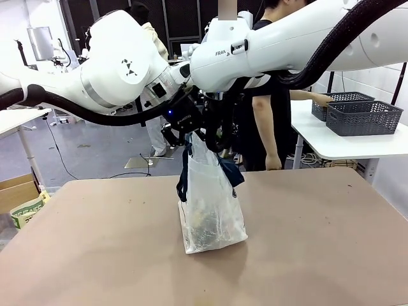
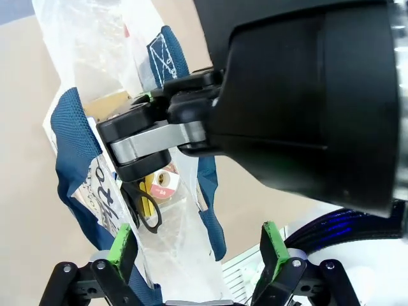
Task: Transfer purchased items from the store into the shopping bag.
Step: Move the Reusable shopping bag to the right side of the table.
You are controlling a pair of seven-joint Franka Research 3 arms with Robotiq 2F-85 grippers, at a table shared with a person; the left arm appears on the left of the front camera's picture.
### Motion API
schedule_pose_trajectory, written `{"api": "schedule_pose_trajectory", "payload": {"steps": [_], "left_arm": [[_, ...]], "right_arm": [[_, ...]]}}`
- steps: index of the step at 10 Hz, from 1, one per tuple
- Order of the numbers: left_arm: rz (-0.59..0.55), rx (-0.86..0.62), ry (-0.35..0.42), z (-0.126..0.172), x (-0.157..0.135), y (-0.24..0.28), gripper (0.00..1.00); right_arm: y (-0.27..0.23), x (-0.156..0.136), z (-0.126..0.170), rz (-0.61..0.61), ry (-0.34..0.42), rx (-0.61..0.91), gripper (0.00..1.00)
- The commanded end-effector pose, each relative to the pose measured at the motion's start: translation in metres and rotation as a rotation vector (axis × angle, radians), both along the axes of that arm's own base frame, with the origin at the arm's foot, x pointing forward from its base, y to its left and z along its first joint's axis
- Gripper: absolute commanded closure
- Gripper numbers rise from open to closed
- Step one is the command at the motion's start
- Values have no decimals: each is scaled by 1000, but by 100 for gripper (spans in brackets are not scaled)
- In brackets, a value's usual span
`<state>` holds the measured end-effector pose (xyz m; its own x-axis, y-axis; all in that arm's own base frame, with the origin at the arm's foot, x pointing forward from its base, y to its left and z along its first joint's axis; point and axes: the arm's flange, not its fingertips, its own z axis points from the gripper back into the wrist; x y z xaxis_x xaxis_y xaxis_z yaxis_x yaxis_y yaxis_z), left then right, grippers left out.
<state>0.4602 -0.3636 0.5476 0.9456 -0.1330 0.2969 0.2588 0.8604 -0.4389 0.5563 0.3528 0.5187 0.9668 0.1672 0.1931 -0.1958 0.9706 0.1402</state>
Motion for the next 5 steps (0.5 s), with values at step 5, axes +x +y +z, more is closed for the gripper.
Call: {"api": "schedule_pose_trajectory", "payload": {"steps": [5], "left_arm": [[-49, 109, 50, -26, 3, -13, 0]], "right_arm": [[-6, 1, -7, 23, 18, 19, 100]]}}
